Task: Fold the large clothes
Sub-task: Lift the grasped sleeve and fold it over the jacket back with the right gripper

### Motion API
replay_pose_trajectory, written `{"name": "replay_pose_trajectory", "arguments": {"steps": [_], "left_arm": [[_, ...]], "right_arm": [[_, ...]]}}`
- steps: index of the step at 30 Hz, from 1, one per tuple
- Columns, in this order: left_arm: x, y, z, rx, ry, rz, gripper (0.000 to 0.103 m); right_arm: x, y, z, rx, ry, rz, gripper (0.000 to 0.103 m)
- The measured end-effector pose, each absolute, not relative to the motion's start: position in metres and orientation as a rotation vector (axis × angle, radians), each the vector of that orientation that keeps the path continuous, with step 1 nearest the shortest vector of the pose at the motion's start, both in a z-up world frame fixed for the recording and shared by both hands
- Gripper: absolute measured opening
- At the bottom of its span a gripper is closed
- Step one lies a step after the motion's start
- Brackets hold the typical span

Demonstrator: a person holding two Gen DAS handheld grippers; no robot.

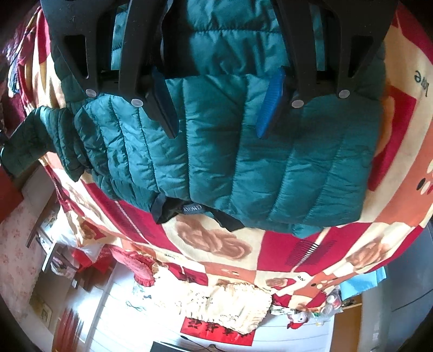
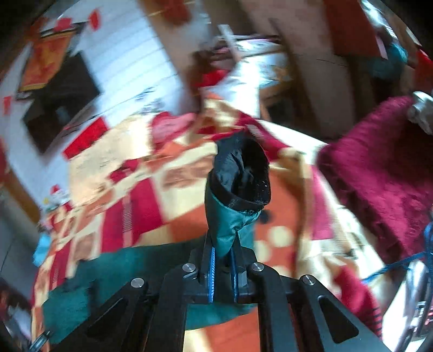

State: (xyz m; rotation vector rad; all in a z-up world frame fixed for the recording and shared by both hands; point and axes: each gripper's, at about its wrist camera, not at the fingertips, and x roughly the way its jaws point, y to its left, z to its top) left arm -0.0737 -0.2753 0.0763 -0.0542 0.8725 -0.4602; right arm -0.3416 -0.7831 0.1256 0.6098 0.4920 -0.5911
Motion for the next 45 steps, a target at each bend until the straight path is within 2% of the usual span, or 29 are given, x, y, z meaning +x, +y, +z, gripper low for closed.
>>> {"name": "replay_pose_trajectory", "arguments": {"steps": [7,13,24,28,30,31,33,34,36,38,44,45], "left_arm": [[-0.070,-0.242,0.083,-0.103,0.874,-0.429,0.060],[-0.067,-0.214,0.083,-0.151,0.875,-0.406,0.060],[-0.061,-0.200,0.079,-0.196,0.895,-0.430,0.060],[-0.063,-0.202,0.080,-0.221,0.901,-0.466,0.060],[-0.064,-0.204,0.083,-0.236,0.896,-0.485,0.060],[-0.065,-0.206,0.085,-0.244,0.890,-0.497,0.060],[-0.067,-0.210,0.089,-0.256,0.883,-0.518,0.060],[-0.068,-0.212,0.090,-0.261,0.882,-0.525,0.060],[-0.070,-0.218,0.092,-0.279,0.893,-0.542,0.061],[-0.072,-0.224,0.092,-0.299,0.903,-0.554,0.070],[-0.081,-0.251,0.104,-0.280,0.891,-0.609,0.073],[-0.080,-0.258,0.105,-0.269,0.898,-0.622,0.078]], "right_arm": [[-0.279,-0.691,0.150,0.527,0.546,-0.324,0.008],[-0.217,-0.609,0.141,0.510,0.619,-0.120,0.008],[-0.129,-0.462,0.072,0.471,0.798,0.136,0.008],[-0.111,-0.450,0.039,0.482,0.894,0.136,0.008],[-0.112,-0.454,0.036,0.501,0.888,0.143,0.013],[-0.114,-0.456,0.038,0.511,0.889,0.155,0.023],[-0.121,-0.459,0.047,0.514,0.876,0.193,0.054],[-0.125,-0.460,0.053,0.507,0.861,0.195,0.059],[-0.135,-0.462,0.062,0.489,0.831,0.186,0.061],[-0.142,-0.469,0.062,0.521,0.829,0.196,0.061],[-0.160,-0.486,0.070,0.573,0.798,0.180,0.061],[-0.164,-0.489,0.073,0.579,0.789,0.180,0.061]]}}
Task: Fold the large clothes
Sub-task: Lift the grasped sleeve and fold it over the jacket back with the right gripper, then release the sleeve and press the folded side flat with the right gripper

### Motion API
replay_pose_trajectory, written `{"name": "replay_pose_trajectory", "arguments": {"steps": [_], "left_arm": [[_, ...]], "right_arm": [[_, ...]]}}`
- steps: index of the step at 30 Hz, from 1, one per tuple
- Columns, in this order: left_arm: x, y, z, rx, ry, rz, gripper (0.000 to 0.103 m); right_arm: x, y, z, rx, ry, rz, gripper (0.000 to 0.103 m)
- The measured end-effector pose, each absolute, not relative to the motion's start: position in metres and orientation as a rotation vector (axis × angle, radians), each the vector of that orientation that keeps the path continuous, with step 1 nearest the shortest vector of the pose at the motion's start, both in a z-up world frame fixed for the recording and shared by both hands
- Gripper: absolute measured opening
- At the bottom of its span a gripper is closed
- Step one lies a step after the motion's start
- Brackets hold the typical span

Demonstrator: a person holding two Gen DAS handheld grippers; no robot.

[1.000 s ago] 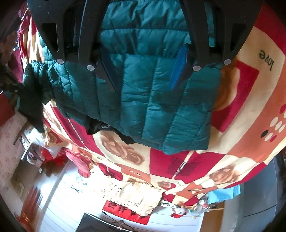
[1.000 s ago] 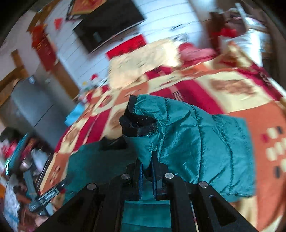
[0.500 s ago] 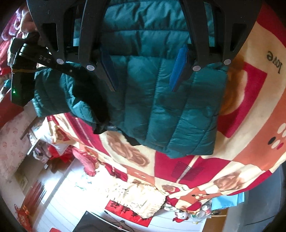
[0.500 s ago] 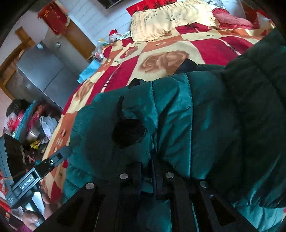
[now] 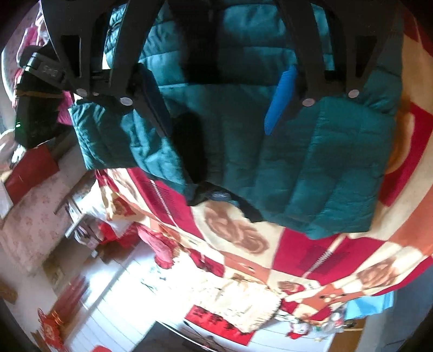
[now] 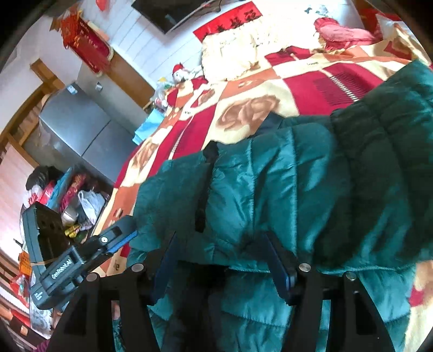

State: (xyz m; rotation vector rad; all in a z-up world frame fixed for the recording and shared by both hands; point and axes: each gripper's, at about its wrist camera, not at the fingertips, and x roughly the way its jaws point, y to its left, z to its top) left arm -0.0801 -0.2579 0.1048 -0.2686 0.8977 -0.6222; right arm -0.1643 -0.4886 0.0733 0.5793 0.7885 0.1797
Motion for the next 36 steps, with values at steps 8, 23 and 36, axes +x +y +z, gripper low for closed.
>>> {"name": "replay_pose_trajectory", "arguments": {"steps": [8,23,36], "left_arm": [[-0.073,-0.323,0.086,-0.172,0.983,-0.626,0.079],[-0.069,-0.321,0.092,-0.111,0.914,-0.652,0.013],[-0.041,-0.174,0.126,-0.175,0.812,-0.453,0.012]], "right_arm": [[-0.205,-0.520,0.116,0.472,0.760,0.025,0.061],[-0.245,-0.578,0.152,0.518,0.648,-0.137,0.061],[-0.199,-0.547,0.133,0.481,0.696,-0.114,0.063]]}}
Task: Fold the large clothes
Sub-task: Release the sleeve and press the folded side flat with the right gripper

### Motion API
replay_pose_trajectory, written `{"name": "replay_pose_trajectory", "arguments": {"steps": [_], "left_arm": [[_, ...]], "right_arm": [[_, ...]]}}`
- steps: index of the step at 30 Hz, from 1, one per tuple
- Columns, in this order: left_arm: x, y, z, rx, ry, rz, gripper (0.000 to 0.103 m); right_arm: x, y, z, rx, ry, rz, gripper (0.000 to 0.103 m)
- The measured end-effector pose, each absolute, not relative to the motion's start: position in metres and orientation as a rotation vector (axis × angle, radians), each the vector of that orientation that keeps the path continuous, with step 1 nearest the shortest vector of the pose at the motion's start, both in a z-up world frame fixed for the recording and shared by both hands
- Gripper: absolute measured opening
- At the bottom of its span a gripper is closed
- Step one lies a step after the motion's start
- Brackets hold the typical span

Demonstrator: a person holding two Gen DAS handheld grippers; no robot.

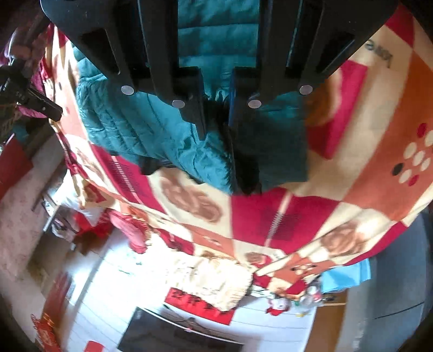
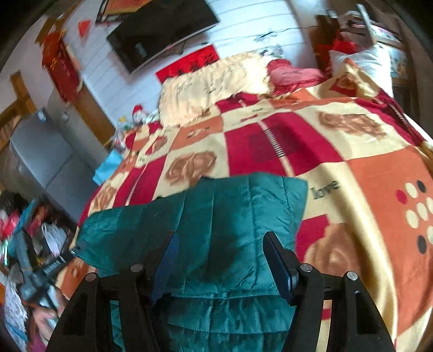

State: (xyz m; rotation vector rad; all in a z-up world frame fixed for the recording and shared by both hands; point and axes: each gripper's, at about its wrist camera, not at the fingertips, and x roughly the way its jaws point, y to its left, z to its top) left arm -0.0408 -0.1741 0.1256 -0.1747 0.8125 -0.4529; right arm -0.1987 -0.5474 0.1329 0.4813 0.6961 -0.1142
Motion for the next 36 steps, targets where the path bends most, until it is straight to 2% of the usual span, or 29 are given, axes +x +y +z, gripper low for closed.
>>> {"name": "replay_pose_trajectory", "arguments": {"steps": [12,17,21,23,24,25,27,31,36], "left_arm": [[-0.041,-0.147,0.074,-0.166,0.897,-0.381,0.011],[-0.047,-0.144,0.088,-0.162,0.881,-0.398,0.012],[-0.055,-0.151,0.110,-0.116,0.845,-0.397,0.018],[-0.056,-0.154,0.118,-0.102,0.816,-0.394,0.025],[-0.057,-0.155,0.122,-0.103,0.803,-0.387,0.039],[-0.057,-0.154,0.125,-0.117,0.787,-0.376,0.058],[-0.057,-0.152,0.128,-0.161,0.731,-0.367,0.071],[-0.039,-0.167,0.117,-0.114,0.762,-0.339,0.071],[-0.012,-0.199,0.073,0.016,0.883,-0.282,0.071]], "right_arm": [[-0.124,-0.475,0.049,0.392,0.911,-0.013,0.063],[-0.127,-0.464,0.062,0.323,0.910,0.019,0.063],[-0.148,-0.489,0.095,0.345,0.811,-0.028,0.063],[-0.153,-0.500,0.107,0.351,0.787,-0.057,0.063],[-0.154,-0.504,0.112,0.353,0.781,-0.071,0.063],[-0.154,-0.508,0.114,0.352,0.777,-0.085,0.063],[-0.150,-0.509,0.115,0.342,0.779,-0.098,0.063],[-0.130,-0.507,0.099,0.319,0.832,-0.096,0.063],[-0.118,-0.526,0.062,0.309,0.912,-0.251,0.063]]}}
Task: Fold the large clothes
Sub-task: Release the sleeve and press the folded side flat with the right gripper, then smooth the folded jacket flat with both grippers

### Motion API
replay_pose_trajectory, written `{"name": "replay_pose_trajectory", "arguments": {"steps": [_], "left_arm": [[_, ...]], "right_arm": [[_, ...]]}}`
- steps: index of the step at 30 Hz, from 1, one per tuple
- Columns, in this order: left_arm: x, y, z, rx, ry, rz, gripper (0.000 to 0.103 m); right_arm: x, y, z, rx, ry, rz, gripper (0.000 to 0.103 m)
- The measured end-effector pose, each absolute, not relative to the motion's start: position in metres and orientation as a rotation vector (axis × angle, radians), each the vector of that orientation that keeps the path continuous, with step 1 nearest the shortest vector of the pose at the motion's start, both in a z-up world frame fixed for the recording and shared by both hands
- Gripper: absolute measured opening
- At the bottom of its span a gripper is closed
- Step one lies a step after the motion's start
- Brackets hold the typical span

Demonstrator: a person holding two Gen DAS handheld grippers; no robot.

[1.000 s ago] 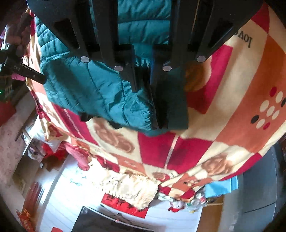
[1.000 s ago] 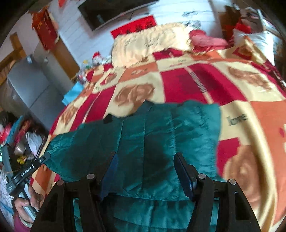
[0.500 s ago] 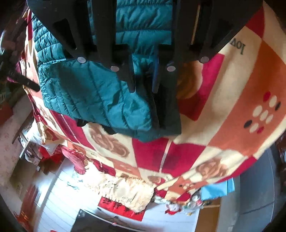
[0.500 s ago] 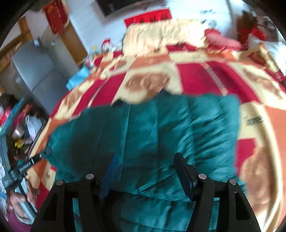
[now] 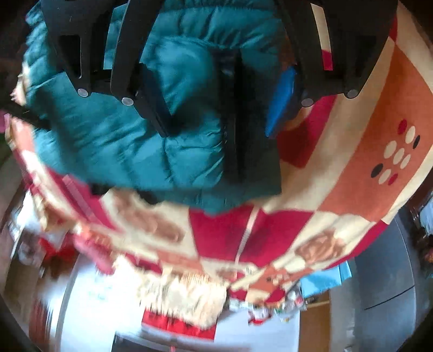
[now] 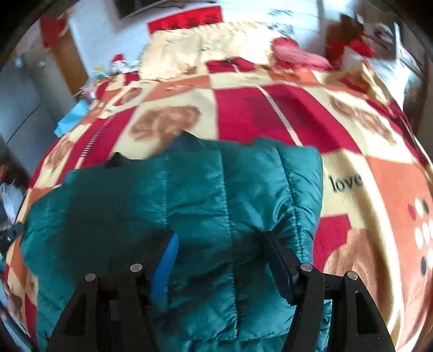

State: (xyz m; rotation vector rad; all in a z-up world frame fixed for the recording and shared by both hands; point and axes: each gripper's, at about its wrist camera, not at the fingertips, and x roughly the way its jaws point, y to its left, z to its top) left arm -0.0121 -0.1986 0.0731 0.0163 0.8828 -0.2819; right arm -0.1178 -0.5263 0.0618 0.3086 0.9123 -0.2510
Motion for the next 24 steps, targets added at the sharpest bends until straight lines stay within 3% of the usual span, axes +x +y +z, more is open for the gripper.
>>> {"name": "replay_pose_trajectory", "arguments": {"steps": [5,15,24], "left_arm": [[-0.006,-0.212,0.054,0.040,0.888,-0.270,0.071],[-0.005,-0.214,0.053,0.046,0.877,-0.273,0.071],[-0.006,-0.218,0.050,0.078,0.868,-0.269,0.073]], "right_arm": [[-0.118,-0.537,0.052,0.327,0.914,-0.260,0.063],[-0.111,-0.490,0.097,0.282,0.810,-0.118,0.063],[-0.063,-0.459,0.046,0.215,0.922,-0.148,0.064]]}}
